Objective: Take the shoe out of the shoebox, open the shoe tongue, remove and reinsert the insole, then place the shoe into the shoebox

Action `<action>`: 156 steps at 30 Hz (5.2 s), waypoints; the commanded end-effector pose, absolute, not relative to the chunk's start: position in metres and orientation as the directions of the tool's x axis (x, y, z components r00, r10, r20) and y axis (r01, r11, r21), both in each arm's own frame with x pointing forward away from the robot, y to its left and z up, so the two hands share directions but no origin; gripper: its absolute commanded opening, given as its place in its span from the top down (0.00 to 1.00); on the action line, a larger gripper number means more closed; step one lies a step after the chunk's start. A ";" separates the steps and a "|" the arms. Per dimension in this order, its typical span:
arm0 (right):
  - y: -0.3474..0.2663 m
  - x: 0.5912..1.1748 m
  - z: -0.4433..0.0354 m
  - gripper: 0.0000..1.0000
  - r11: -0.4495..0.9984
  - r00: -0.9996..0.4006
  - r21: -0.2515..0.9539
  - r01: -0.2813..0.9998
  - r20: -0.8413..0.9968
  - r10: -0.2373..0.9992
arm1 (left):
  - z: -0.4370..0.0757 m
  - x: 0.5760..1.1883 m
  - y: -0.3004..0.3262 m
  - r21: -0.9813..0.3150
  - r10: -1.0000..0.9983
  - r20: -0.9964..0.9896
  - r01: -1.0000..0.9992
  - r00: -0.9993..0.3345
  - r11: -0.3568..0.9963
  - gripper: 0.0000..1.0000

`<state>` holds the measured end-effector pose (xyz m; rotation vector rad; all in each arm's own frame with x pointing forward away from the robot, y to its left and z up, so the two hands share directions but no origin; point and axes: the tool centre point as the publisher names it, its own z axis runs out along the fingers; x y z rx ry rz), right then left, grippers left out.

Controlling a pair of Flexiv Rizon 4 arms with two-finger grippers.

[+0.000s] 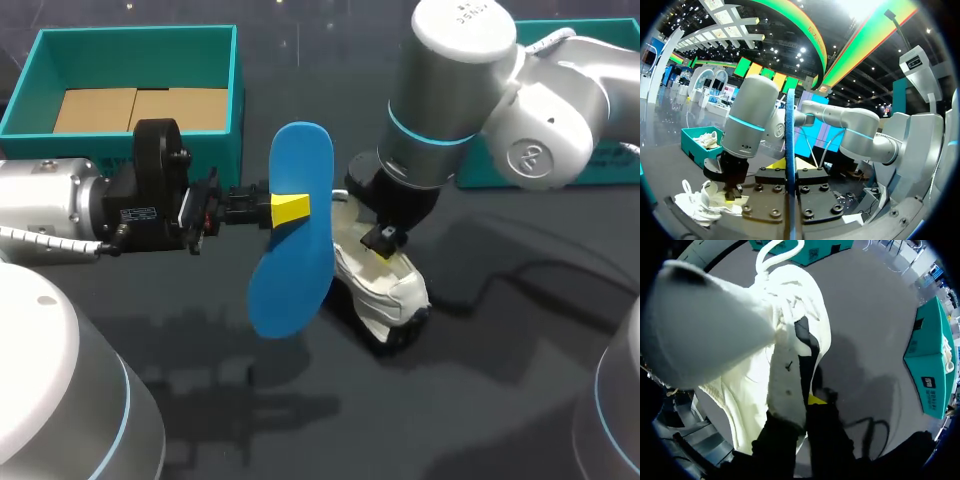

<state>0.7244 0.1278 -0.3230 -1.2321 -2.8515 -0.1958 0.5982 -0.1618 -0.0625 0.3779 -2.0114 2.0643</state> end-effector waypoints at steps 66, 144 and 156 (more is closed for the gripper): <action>0.153 0.697 -0.383 0.94 0.113 -0.124 0.074 0.991 0.153 0.980 | -0.064 0.596 -0.163 -0.939 -0.015 0.343 -0.342 -0.939 -0.031 1.00; 0.111 0.714 -0.185 0.00 -0.024 0.077 -0.074 0.997 0.961 0.264 | -0.064 0.596 -0.163 -0.939 -0.015 0.343 -0.342 -0.939 -0.031 1.00; 0.115 0.713 -0.177 0.00 -0.008 0.068 -0.068 0.998 0.972 0.224 | -0.064 0.596 -0.163 -0.939 -0.015 0.343 -0.342 -0.939 -0.031 1.00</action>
